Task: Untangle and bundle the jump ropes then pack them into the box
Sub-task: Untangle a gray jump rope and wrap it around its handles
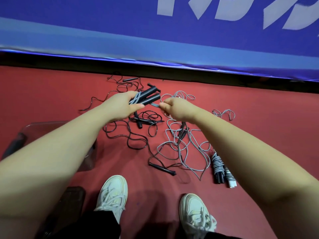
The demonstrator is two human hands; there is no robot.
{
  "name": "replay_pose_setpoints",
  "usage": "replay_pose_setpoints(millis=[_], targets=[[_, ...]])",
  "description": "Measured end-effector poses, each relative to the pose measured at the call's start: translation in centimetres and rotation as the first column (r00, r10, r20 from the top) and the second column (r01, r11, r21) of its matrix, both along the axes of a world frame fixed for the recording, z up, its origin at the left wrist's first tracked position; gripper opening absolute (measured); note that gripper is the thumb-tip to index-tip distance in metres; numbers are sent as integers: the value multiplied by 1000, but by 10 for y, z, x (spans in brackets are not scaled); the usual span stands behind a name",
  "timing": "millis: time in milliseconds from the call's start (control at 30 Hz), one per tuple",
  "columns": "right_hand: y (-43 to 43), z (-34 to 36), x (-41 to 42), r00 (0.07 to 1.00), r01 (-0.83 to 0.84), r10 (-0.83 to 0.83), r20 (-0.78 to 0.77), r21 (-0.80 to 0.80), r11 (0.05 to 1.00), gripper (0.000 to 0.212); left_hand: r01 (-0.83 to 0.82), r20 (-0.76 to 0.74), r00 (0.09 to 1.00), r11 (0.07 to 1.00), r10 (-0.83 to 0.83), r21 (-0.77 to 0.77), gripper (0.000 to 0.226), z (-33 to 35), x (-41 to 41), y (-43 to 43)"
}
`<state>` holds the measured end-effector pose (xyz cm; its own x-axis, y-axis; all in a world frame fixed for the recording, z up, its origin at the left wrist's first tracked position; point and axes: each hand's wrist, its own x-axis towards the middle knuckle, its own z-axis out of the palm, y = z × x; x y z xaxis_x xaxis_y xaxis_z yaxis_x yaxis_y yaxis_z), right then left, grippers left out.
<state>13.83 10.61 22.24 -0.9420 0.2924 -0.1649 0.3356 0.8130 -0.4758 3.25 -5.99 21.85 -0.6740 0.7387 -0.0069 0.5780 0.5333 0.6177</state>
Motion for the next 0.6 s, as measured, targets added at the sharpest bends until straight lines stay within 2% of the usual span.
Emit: replay_pose_setpoints(millis=[67,100,167,267,367,467,600], targets=[[-6,9,0,998,29,-29,52,-4,1000,36,-25,-141,990,997,14,-76,44,-2,-3,4],[-8,11,-1,998,23,-26,65,46,999,37,-44,-190,982,993,22,-111,46,-2,-4,6],[-11,15,0,998,9,-25,63,244,970,31,-65,-246,969,979,16,-192,48,-4,-5,8],[-17,21,5,1000,10,-19,12,515,857,28,-54,-305,951,948,-47,-314,46,-9,0,10],[-21,27,12,986,-109,166,-11,710,696,32,-32,-334,936,924,-106,-381,44,-8,1,13],[-14,37,15,940,-236,337,45,799,553,25,41,-298,937,903,-183,-427,50,-4,4,15],[11,37,17,778,-420,618,116,827,373,20,224,-143,937,861,-319,-456,46,1,10,10]])
